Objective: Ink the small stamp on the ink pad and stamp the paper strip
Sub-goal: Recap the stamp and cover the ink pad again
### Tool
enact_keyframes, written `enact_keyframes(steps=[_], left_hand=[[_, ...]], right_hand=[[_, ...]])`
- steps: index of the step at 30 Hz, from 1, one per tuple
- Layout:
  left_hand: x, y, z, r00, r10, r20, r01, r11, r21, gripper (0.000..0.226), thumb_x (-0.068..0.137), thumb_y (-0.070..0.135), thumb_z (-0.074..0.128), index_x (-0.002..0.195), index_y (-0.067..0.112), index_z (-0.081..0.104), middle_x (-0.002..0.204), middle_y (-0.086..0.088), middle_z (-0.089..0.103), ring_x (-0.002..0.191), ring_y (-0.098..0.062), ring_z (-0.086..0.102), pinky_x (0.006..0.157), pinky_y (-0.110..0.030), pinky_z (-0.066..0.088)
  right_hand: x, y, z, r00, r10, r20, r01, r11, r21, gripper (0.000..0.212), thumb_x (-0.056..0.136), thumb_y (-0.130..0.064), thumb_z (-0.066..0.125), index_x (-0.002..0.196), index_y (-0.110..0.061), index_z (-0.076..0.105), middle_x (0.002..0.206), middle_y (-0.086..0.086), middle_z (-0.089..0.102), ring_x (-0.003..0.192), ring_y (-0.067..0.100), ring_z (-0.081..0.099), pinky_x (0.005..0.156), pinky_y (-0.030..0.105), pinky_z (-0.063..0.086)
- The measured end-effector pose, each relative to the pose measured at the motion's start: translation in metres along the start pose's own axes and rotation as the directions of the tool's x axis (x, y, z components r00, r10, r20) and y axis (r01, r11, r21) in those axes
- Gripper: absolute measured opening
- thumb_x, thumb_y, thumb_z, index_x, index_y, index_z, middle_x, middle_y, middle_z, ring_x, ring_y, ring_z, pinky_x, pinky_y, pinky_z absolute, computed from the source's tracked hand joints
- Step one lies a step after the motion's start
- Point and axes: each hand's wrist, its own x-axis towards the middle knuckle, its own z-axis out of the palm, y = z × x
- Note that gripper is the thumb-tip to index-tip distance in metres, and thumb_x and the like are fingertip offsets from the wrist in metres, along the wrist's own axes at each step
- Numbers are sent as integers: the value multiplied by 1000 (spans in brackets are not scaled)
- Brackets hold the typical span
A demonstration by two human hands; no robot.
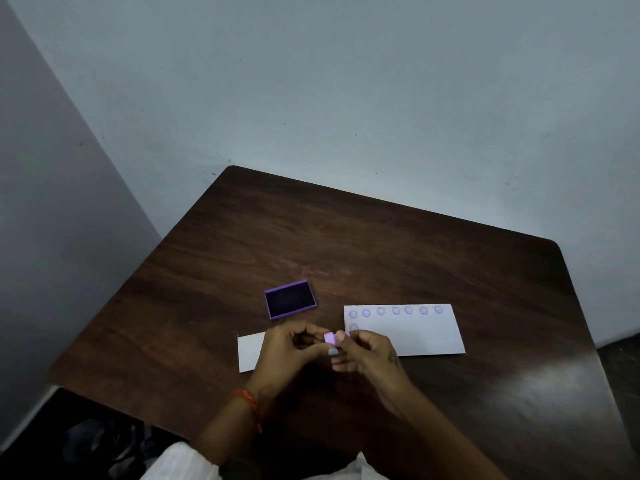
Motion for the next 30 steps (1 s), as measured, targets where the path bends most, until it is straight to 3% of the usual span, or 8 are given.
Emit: enact_keyframes(steps=[5, 7, 10, 13, 17, 21, 24, 30], left_hand=[[3, 3, -2, 1000, -8, -31, 7, 1000, -12, 18, 71, 17, 79, 87, 23, 74, 90, 3, 76, 87, -12, 71, 83, -34, 57], [5, 4, -3, 999, 1, -36, -1, 1000, 1, 19, 70, 14, 79, 85, 24, 74, 89, 5, 76, 86, -9, 70, 80, -27, 55], [5, 5, -4, 1000, -3, -20, 3, 1000, -10, 20, 69, 12, 79, 85, 22, 74, 90, 3, 76, 86, -9, 71, 79, -26, 56], [5, 4, -4, 1000, -9, -5, 9, 1000, -20, 21, 69, 13, 80, 86, 22, 73, 91, 3, 76, 87, -10, 71, 81, -28, 58], [6, 3, -3, 999, -44, -1, 44, 998, -43, 20, 69, 14, 80, 87, 21, 73, 92, 2, 76, 87, -11, 71, 85, -36, 57], [6, 2, -2, 999, -52, 10, 53, 997, -64, 19, 69, 15, 80, 87, 20, 73, 92, 0, 76, 88, -14, 71, 86, -39, 58], [7, 2, -2, 999, -54, 4, 54, 996, -65, 20, 70, 12, 80, 88, 19, 73, 93, -1, 76, 88, -14, 71, 86, -37, 57], [12, 3, -5, 1000, -20, -15, 20, 999, -32, 20, 69, 11, 79, 87, 18, 73, 90, 0, 76, 87, -12, 71, 79, -25, 57]], right_hand=[[0, -5, -6, 997, -49, 54, 45, 997, 63, 28, 83, -13, 67, 111, -18, 64, 106, 4, 72, 91, 17, 72, 83, 33, 59], [0, -5, -7, 995, -77, 58, 73, 996, 57, 28, 82, -5, 66, 105, -21, 67, 103, 3, 74, 91, 17, 72, 79, 29, 60], [0, -6, -8, 997, -54, 52, 53, 998, 25, 18, 83, -14, 67, 100, -18, 70, 87, 3, 77, 79, 17, 73, 69, 25, 59], [2, -5, -9, 998, -15, 66, 15, 1000, -1, 27, 81, -29, 66, 102, -12, 69, 86, 6, 76, 78, 18, 73, 70, 28, 60], [4, -2, -11, 996, -72, 45, 68, 994, 89, 35, 79, -10, 71, 112, -20, 65, 109, 4, 70, 93, 19, 72, 79, 31, 60], [5, -4, -8, 998, -59, 34, 57, 996, 67, 18, 81, -16, 69, 98, -18, 72, 96, 4, 76, 87, 18, 73, 75, 27, 60], [6, -4, -8, 1000, -13, 17, 12, 998, 68, 20, 78, -27, 69, 95, -16, 72, 88, 5, 77, 82, 20, 74, 74, 29, 60], [9, -7, -11, 998, -42, 43, 37, 994, 107, 19, 78, -11, 71, 94, -21, 73, 93, 1, 77, 87, 18, 73, 72, 24, 60]])
